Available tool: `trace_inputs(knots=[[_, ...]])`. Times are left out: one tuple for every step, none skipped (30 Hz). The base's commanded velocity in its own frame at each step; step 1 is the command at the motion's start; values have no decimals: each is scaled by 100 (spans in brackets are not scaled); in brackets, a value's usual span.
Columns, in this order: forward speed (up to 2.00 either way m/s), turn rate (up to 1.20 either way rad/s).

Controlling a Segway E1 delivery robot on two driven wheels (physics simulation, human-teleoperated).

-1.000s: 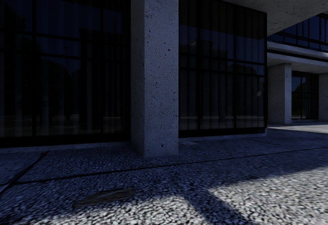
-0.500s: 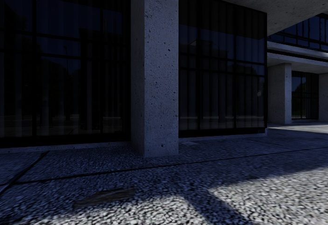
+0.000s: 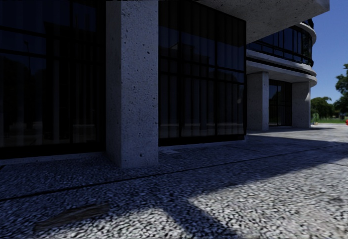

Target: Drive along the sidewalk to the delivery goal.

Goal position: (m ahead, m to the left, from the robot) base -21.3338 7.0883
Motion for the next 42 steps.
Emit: trace_inputs(knots=[[0,-120],[0,-120],[0,-120],[0,-120],[0,-120],[0,-120],[0,-120],[0,-120],[0,-120],[0,-120],[0,-120],[0,-118],[0,-118],[0,-110],[0,-31],[0,-7],[0,-7],[0,0],[0,0],[0,0],[0,0],[121,0],[168,0],[168,0],[188,0],[194,0],[196,0],[196,0],[196,0],[197,0],[197,0],[197,0],[198,0],[198,0],[198,0],[198,0],[198,0],[198,0],[198,0],[198,0],[198,0],[198,0]])
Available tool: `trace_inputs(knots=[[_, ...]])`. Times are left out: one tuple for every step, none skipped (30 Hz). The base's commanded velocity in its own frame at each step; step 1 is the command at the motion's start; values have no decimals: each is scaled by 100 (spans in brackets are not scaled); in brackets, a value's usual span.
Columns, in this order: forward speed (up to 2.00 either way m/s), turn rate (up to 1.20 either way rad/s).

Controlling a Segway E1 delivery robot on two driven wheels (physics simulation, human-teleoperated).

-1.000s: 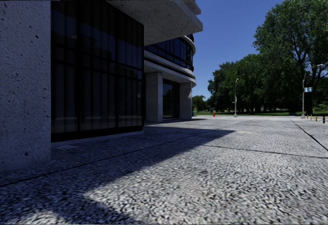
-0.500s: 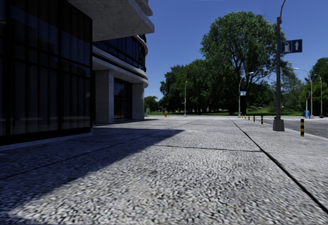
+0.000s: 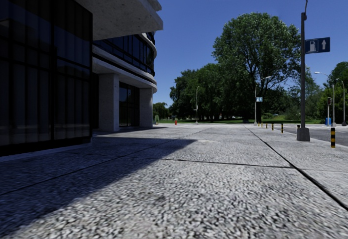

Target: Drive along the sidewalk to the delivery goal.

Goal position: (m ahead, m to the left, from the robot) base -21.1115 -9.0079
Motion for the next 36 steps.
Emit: trace_inputs(knots=[[198,0],[198,0],[198,0],[198,0],[198,0],[198,0],[198,0],[198,0],[198,0],[198,0],[198,0],[198,0],[198,0],[198,0],[198,0],[199,0],[200,0],[200,-40],[200,-40],[200,-64],[200,-120],[200,-120],[200,-120],[200,-120],[200,-76],[200,0],[200,0],[200,0],[200,0],[200,0],[200,0],[200,0],[200,0],[200,0],[200,0],[200,0]])
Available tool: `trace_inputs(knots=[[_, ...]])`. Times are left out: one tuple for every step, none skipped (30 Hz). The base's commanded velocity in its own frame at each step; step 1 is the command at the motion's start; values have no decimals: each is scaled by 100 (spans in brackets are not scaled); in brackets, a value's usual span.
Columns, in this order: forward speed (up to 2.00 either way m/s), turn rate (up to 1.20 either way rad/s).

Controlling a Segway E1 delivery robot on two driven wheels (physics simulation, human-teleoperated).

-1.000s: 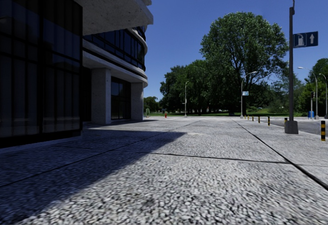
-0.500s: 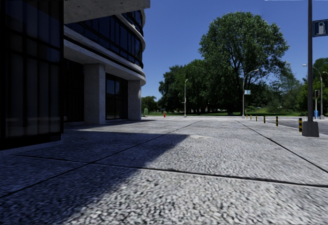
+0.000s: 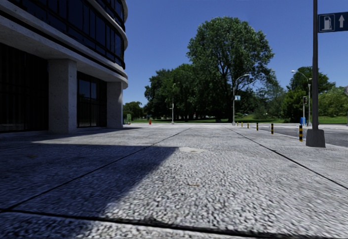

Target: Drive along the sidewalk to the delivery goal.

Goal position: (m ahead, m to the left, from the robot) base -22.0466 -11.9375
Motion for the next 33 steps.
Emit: trace_inputs(knots=[[200,0],[200,0],[200,0],[200,0],[200,0],[200,0],[200,-36],[200,-82],[200,-82],[200,-120],[200,-120],[200,-120],[200,-120],[200,-87],[200,-87],[200,-9],[200,-2],[200,-1],[200,-1],[200,-1],[200,0],[200,0],[200,0],[200,0],[200,0],[200,0],[200,0],[200,-18],[200,-62],[200,-120],[200,-120],[200,-120],[200,-120]])
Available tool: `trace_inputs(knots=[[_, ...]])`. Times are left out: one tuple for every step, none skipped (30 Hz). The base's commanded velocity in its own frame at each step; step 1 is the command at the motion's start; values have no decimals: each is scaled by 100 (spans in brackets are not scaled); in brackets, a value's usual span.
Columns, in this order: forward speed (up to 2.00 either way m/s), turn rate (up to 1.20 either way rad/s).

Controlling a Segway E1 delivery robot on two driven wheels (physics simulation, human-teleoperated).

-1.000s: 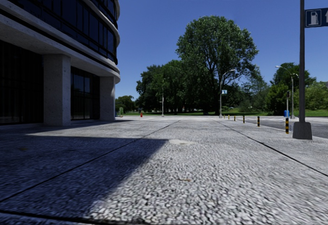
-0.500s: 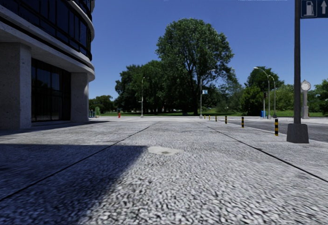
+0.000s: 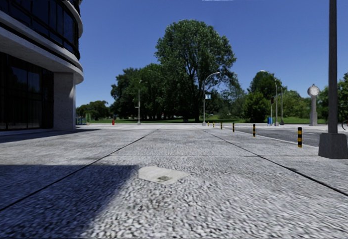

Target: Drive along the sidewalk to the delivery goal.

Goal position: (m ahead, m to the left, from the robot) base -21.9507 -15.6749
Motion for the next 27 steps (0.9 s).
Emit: trace_inputs(knots=[[200,-40],[200,0],[200,0],[200,0],[200,0],[200,0],[200,0],[200,0],[200,0],[200,0],[200,0],[200,0],[200,0],[200,0],[200,0],[200,0],[200,0],[200,0],[200,0],[200,0],[200,0],[200,0],[200,0],[200,0],[200,0],[200,0],[200,0]])
